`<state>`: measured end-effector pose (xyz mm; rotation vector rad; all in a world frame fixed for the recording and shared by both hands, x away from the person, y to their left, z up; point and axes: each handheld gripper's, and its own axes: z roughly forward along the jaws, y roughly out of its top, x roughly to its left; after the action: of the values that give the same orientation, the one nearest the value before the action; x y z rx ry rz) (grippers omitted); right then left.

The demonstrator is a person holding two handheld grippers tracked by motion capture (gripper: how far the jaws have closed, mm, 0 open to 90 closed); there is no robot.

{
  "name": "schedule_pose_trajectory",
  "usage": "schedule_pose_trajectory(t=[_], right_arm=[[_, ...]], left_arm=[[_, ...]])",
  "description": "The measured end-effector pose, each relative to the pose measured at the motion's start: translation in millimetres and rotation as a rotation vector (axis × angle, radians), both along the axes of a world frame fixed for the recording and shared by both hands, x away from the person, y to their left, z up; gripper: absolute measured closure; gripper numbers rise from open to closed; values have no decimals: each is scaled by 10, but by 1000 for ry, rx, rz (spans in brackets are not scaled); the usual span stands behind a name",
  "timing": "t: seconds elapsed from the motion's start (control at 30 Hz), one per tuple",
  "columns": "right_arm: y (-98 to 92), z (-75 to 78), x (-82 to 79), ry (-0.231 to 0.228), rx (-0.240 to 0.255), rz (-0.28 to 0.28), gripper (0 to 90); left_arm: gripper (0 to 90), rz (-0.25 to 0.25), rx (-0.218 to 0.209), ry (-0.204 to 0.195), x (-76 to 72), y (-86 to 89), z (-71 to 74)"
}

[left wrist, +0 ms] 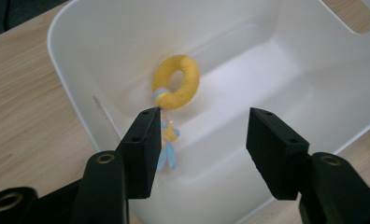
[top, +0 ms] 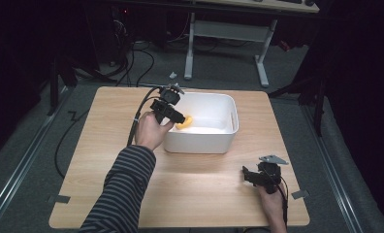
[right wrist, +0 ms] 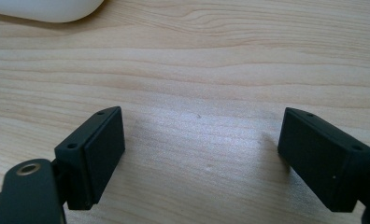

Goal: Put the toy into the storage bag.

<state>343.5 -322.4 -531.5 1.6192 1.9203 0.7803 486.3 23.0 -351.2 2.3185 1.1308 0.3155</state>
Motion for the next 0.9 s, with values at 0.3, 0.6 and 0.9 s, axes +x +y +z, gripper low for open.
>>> schedule_pose_trajectory(t=[0.3,0.6,0.9], right_arm=[[0,1,-1,1,0,0,147],[1,1,-2,-1,-2,1,149],[2,1,-4,-1,-6,1,149]], left_arm=[[436,38,-33,-39,-82,271,109],[435,77,-95,-66,-204,576,192],[422,96,-116,-90,-335,799,214]])
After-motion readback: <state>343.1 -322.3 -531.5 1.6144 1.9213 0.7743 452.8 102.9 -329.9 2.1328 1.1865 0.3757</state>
